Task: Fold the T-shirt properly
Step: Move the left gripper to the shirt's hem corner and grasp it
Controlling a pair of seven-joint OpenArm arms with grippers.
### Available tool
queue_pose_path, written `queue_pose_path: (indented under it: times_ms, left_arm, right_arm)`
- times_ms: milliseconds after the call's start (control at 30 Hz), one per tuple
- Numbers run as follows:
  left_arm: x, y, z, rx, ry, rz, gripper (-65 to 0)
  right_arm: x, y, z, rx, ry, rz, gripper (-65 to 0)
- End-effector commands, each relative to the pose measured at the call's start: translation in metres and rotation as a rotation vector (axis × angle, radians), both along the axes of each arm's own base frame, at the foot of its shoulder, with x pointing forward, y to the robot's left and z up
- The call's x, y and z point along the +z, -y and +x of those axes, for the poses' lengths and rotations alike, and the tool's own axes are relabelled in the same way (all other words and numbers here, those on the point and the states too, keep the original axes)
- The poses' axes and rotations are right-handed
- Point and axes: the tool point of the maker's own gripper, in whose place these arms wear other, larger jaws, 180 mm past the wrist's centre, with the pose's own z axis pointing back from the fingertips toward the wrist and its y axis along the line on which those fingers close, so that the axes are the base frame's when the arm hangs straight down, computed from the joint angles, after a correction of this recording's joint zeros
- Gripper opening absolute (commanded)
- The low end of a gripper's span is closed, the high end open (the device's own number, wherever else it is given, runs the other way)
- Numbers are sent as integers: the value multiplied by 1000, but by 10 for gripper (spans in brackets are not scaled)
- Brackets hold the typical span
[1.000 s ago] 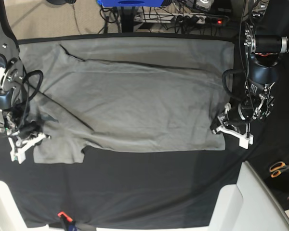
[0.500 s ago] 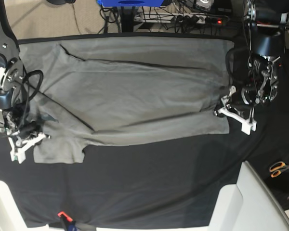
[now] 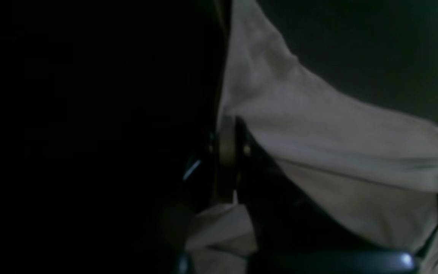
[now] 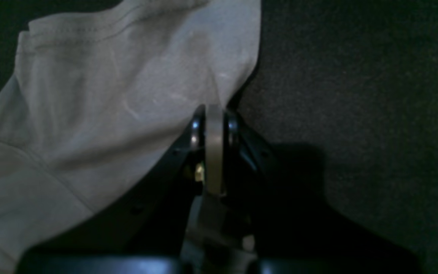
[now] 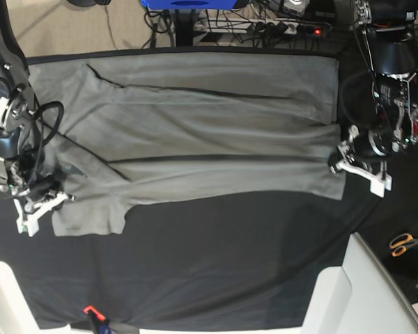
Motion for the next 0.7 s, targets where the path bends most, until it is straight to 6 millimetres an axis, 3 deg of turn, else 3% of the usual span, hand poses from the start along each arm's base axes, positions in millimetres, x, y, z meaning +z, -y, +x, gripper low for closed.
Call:
queue_pose_path:
  times_ms: [0, 167, 267, 400, 467, 667]
  left_arm:
    - [17, -16, 12, 20, 45, 32, -518]
    - [23, -17, 23, 21, 64, 33, -153]
    - [20, -18, 24, 32, 54, 24, -41]
    - [28, -21, 33, 45, 81, 22, -25]
    - [39, -22, 49, 50, 109, 18, -25]
    - [35, -35, 82, 117, 91, 13, -25]
  right_arm:
    - [21, 12, 19, -18, 65, -16, -650]
    - [20, 10, 19, -16, 64, -13, -650]
    - [20, 10, 19, -16, 64, -13, -650]
    - [20, 10, 19, -16, 64, -13, -650]
    - [20, 11, 19, -17, 64, -14, -650]
    - [20, 9, 20, -15, 64, -11, -650]
